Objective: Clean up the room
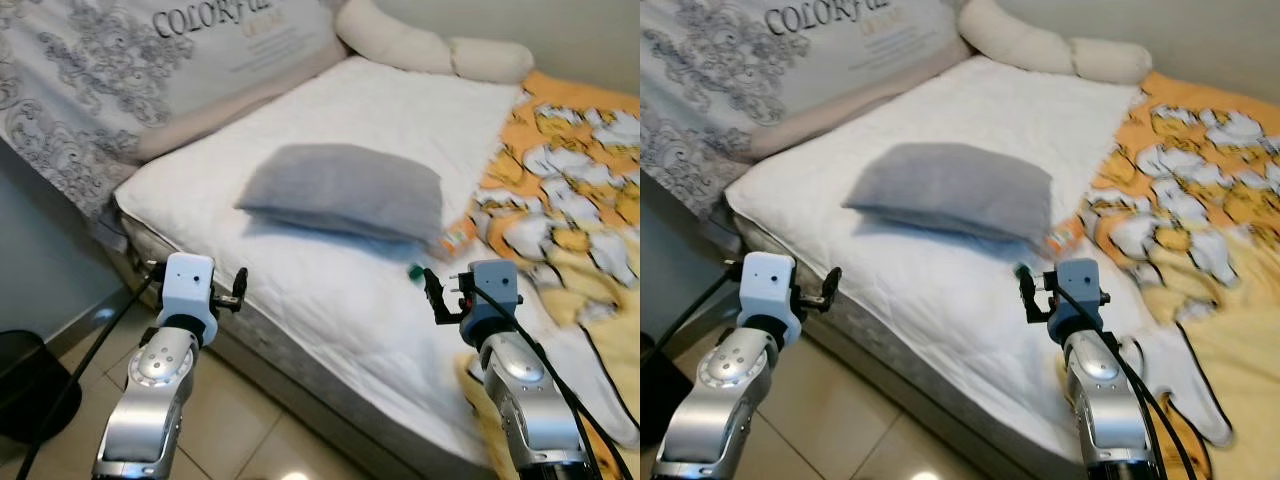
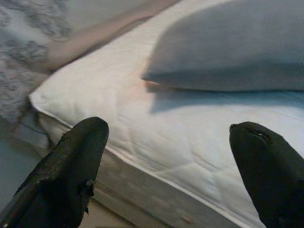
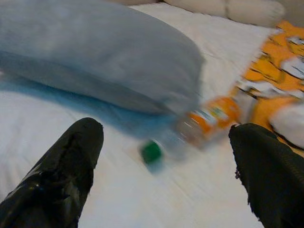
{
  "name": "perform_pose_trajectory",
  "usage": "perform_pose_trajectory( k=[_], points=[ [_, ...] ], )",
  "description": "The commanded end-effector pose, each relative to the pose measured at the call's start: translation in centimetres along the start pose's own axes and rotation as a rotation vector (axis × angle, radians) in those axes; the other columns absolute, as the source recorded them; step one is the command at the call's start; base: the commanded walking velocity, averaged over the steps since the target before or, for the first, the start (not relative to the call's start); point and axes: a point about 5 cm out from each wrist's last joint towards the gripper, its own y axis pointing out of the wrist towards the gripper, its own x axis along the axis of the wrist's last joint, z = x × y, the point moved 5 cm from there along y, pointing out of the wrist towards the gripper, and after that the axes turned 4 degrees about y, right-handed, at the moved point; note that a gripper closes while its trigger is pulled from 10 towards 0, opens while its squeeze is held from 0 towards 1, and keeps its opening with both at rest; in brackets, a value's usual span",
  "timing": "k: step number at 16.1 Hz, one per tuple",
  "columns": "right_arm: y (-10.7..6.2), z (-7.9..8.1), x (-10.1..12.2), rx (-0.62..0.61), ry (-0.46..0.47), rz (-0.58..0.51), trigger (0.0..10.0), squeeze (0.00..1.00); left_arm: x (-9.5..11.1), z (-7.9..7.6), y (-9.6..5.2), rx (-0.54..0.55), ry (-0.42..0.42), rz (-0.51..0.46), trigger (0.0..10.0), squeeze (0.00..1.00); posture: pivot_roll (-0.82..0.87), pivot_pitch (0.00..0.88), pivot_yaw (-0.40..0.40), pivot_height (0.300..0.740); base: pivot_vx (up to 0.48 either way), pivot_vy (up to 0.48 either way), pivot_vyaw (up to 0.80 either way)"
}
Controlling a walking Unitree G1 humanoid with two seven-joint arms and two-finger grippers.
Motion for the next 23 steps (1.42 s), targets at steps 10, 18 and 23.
perform_pose_trajectory(
  k=[10, 18, 23],
  points=[
    [-0.5, -0.5, 1.4, 0.001, 0.050, 0.026, 10.0, 1.00, 0.4, 0.4, -1.5, -0.045, 0.068, -0.009, 10.0, 0.00, -0.04, 0.000, 0.030, 0.740, 0.182, 0.000, 0.00],
    [5.9, -4.5, 1.6, -0.176, 0.049, 0.264, 10.0, 0.00, 2.0, -1.8, -0.6, -0.399, 0.228, -0.014, 10.0, 0.00, -0.03, 0.000, 0.057, 0.740, 0.000, 0.000, 0.00],
    [8.0, -6.4, 1.4, -0.279, 0.081, 0.359, 10.0, 0.00, 2.6, -3.8, -1.6, -0.622, 0.334, 0.002, 10.0, 0.00, 0.00, 0.048, 0.055, 0.740, 0.000, 0.000, 0.00]
  ],
)
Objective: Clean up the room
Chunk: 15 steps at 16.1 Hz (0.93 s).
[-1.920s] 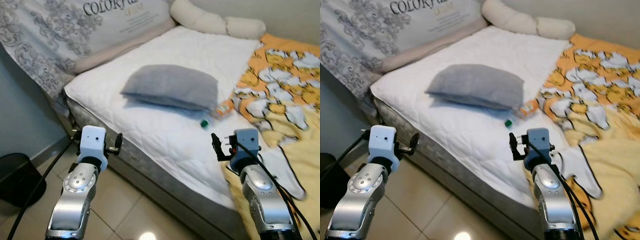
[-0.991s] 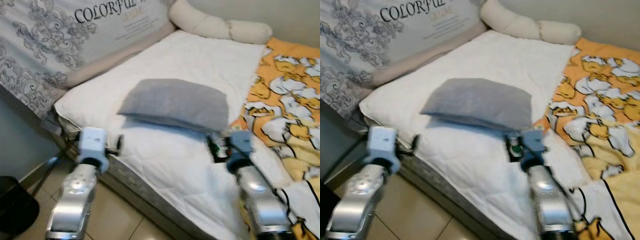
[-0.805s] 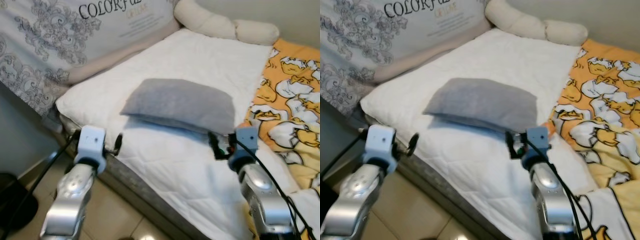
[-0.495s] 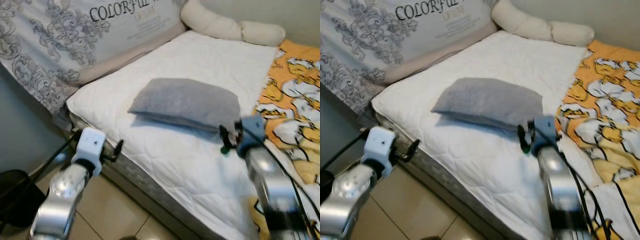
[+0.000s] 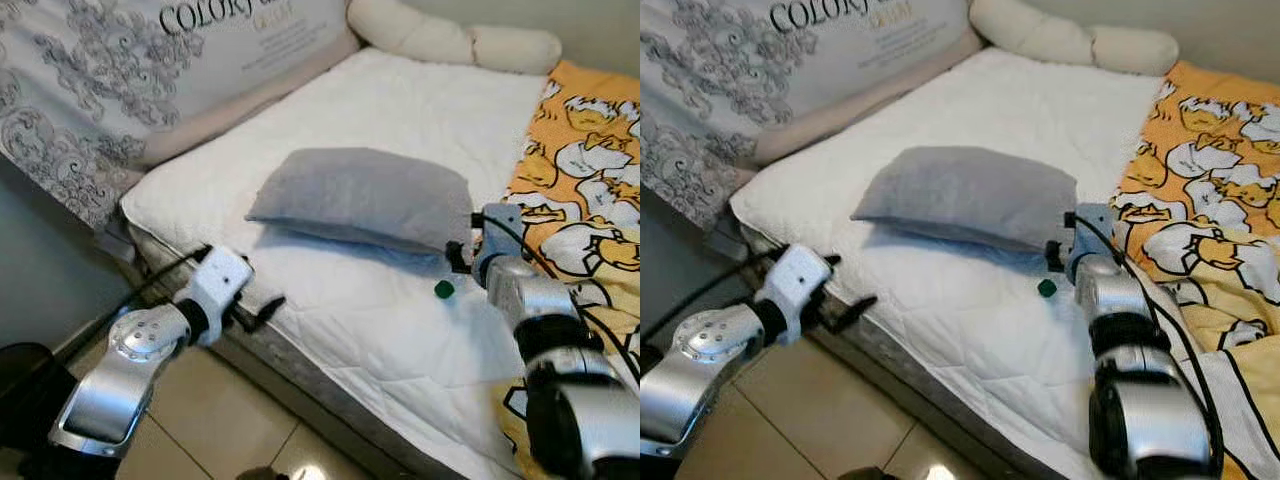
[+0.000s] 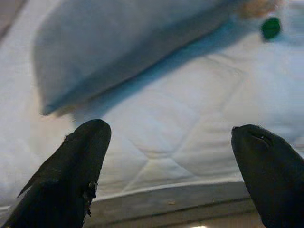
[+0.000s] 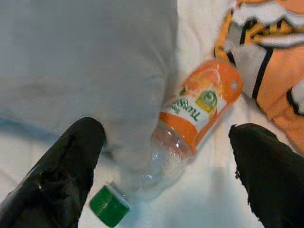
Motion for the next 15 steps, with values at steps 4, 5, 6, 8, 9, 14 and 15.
perform_pose_trajectory(
  k=[4, 5, 6, 8, 9, 14, 15],
  points=[
    [0.4, -1.4, 1.6, -0.055, 0.044, -0.044, 10.0, 1.00, 1.5, -1.0, -1.4, -0.042, 0.006, -0.022, 10.0, 0.00, 0.03, 0.150, 0.037, 0.740, 0.000, 0.000, 0.00],
    [0.4, -1.5, 1.9, -0.062, 0.043, -0.062, 10.0, 1.00, 1.4, -1.2, -1.6, -0.047, 0.004, -0.016, 10.0, 0.00, 0.04, 0.156, 0.037, 0.740, 0.000, 0.000, 0.00],
    [0.5, -1.6, 1.1, -0.080, 0.029, -0.027, 10.0, 1.00, 1.4, -1.7, -2.4, -0.058, 0.003, -0.006, 10.0, 0.00, 0.06, 0.205, 0.033, 0.740, 0.000, 0.000, 0.00],
    [0.6, -1.8, 0.5, -0.092, 0.033, 0.002, 10.0, 0.76, 1.5, -2.0, -2.9, -0.067, -0.001, 0.002, 10.0, 0.00, 0.07, 0.226, 0.033, 0.740, 0.000, 0.000, 0.00],
    [0.6, -2.2, 0.2, -0.111, 0.040, 0.018, 10.0, 0.00, 1.6, -2.1, -3.3, -0.071, -0.005, 0.007, 10.0, 0.00, 0.07, 0.243, 0.032, 0.740, 0.000, 0.000, 0.00],
    [0.6, -3.1, 0.0, -0.123, 0.186, 0.000, 10.0, 0.00, 1.4, -3.3, -4.4, -0.084, -0.027, 0.042, 10.0, 0.00, 0.09, 0.266, 0.036, 0.740, 0.000, 0.000, 0.00],
    [0.7, -3.0, -0.3, -0.108, 0.188, 0.013, 10.0, 0.00, 1.4, -3.3, -4.4, -0.086, -0.030, 0.045, 10.0, 0.00, 0.09, 0.264, 0.037, 0.740, 0.000, 0.000, 0.00]
  ],
)
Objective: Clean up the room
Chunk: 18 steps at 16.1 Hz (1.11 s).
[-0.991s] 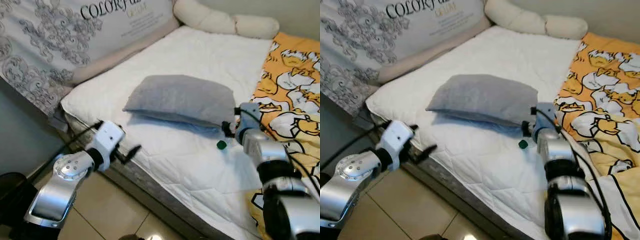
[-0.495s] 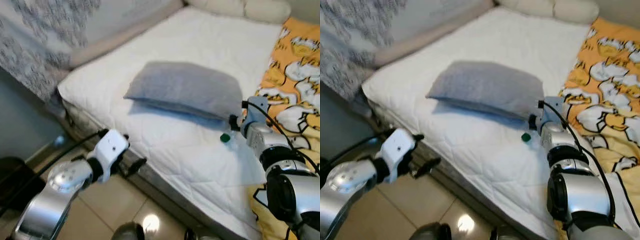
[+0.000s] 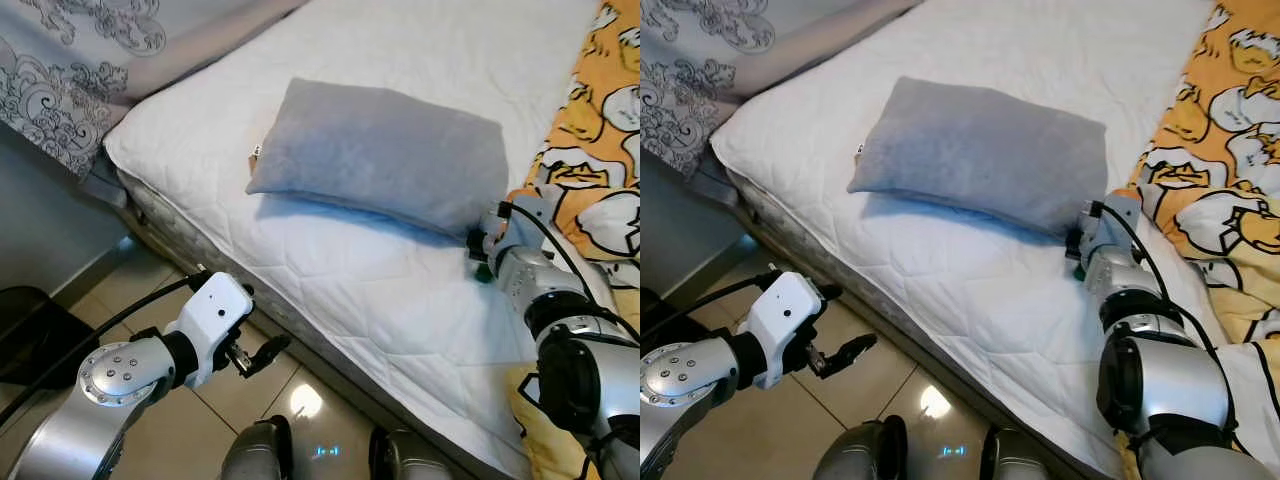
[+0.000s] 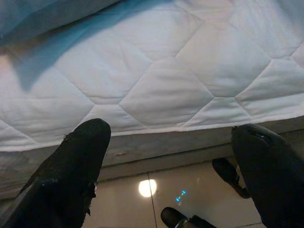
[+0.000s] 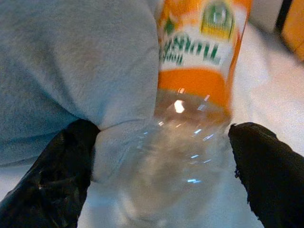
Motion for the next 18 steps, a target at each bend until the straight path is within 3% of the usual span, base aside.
perform_pose_trajectory(
  k=[1, 7, 8, 10, 18],
  points=[
    [0.1, -1.0, -1.4, -0.025, 0.022, 0.055, 10.0, 0.00, 0.2, -0.2, -0.3, -0.002, 0.005, -0.001, 10.0, 0.00, 0.08, 0.259, 0.037, 0.740, 0.000, 0.000, 0.00],
    [0.2, -3.5, -1.8, -0.063, 0.178, 0.073, 10.0, 0.00, 1.3, 0.1, -0.1, 0.003, -0.011, -0.039, 10.0, 0.00, 0.08, 0.243, 0.037, 0.740, 0.000, 0.000, 0.00],
    [0.1, -3.9, -2.2, -0.058, 0.222, 0.088, 2.6, 0.00, 1.5, -0.2, -0.2, -0.016, -0.021, -0.053, 10.0, 0.00, 0.08, 0.241, 0.036, 0.740, 0.000, 0.000, 0.00],
    [0.2, -4.3, -2.1, -0.050, 0.270, 0.080, 0.0, 0.00, 1.9, -0.7, -0.2, -0.054, -0.038, -0.071, 10.0, 0.00, 0.08, 0.234, 0.036, 0.740, 0.000, 0.000, 0.00],
    [0.2, -4.8, -1.6, -0.042, 0.317, 0.059, 0.0, 0.00, 2.0, -0.5, 0.0, -0.063, -0.035, -0.073, 10.0, 0.00, 0.07, 0.211, 0.039, 0.740, 0.000, 0.000, 0.00]
  ],
)
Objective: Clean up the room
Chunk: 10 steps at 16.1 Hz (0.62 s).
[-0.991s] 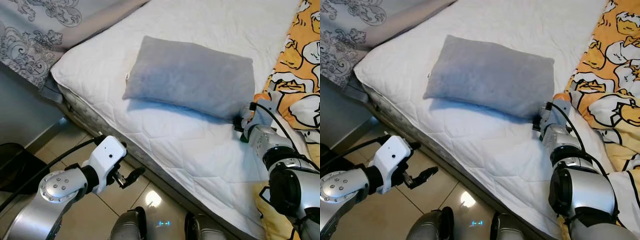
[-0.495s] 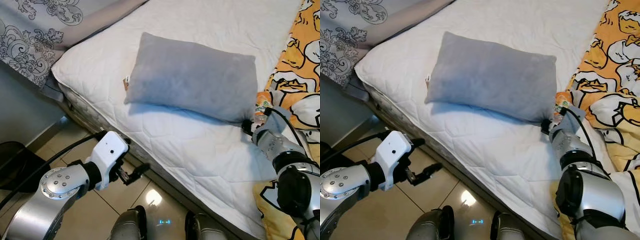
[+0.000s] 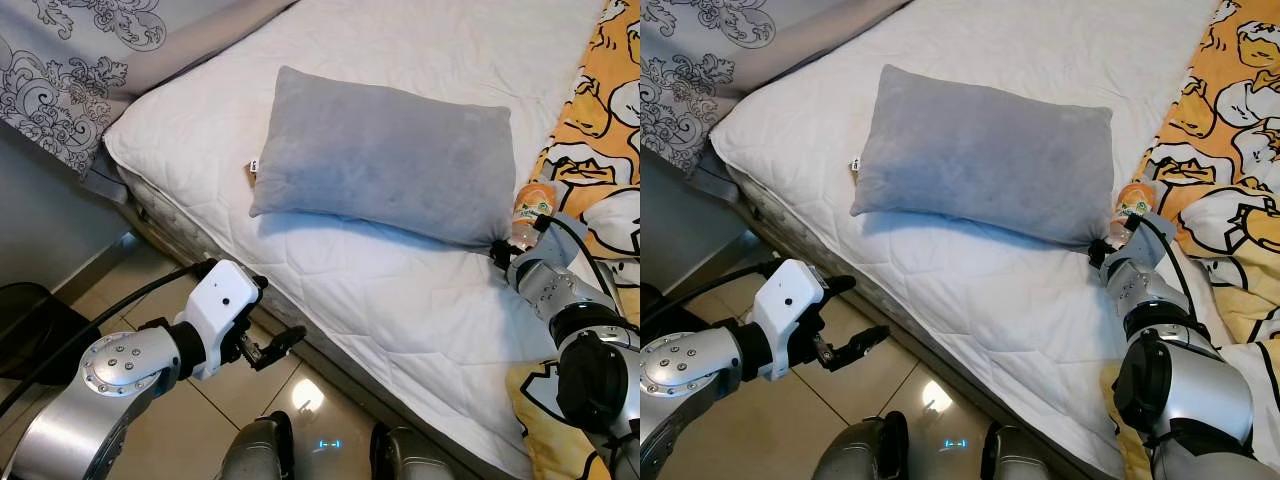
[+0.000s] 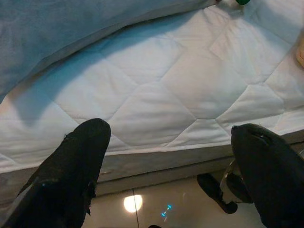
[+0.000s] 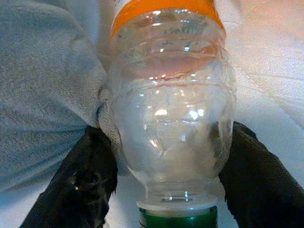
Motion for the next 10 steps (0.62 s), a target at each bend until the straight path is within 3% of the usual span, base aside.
perform_pose_trajectory(
  k=[1, 4, 6, 8, 9, 10],
  points=[
    [0.0, -1.9, -0.4, -0.045, 0.028, 0.010, 0.0, 0.00, -0.2, 0.0, 0.0, -0.006, -0.001, 0.009, 10.0, 0.00, 0.06, 0.194, 0.039, 0.740, 0.000, 0.000, 0.00],
    [0.0, -1.9, -0.1, -0.046, 0.038, -0.010, 0.0, 0.00, -0.2, 0.2, 0.1, 0.001, 0.001, 0.008, 10.0, 0.00, 0.06, 0.184, 0.040, 0.740, 0.000, 0.000, 0.00],
    [0.0, -1.7, 0.3, -0.039, -0.071, -0.052, 0.0, 0.00, -0.4, 0.1, 0.1, 0.010, 0.009, 0.018, 10.0, 0.00, 0.06, 0.176, 0.038, 0.740, 0.000, 0.000, 0.00],
    [0.0, -1.8, 0.3, -0.049, -0.121, -0.074, 0.0, 0.00, -0.5, 0.0, 0.0, 0.012, 0.014, 0.023, 10.0, 0.00, 0.06, 0.173, 0.035, 0.740, 0.000, 0.000, 0.00],
    [-0.1, -2.5, -0.4, -0.091, -0.171, -0.089, 10.0, 0.00, -0.5, -0.1, -0.1, 0.013, 0.018, 0.028, 10.0, 0.00, 0.05, 0.172, 0.034, 0.740, 0.000, 0.000, 0.00],
    [-0.2, -2.8, -0.7, -0.104, -0.188, -0.094, 10.0, 0.00, -0.6, -0.1, -0.1, 0.014, 0.019, 0.030, 10.0, 0.00, 0.05, 0.170, 0.034, 0.740, 0.000, 0.000, 0.00]
  ],
)
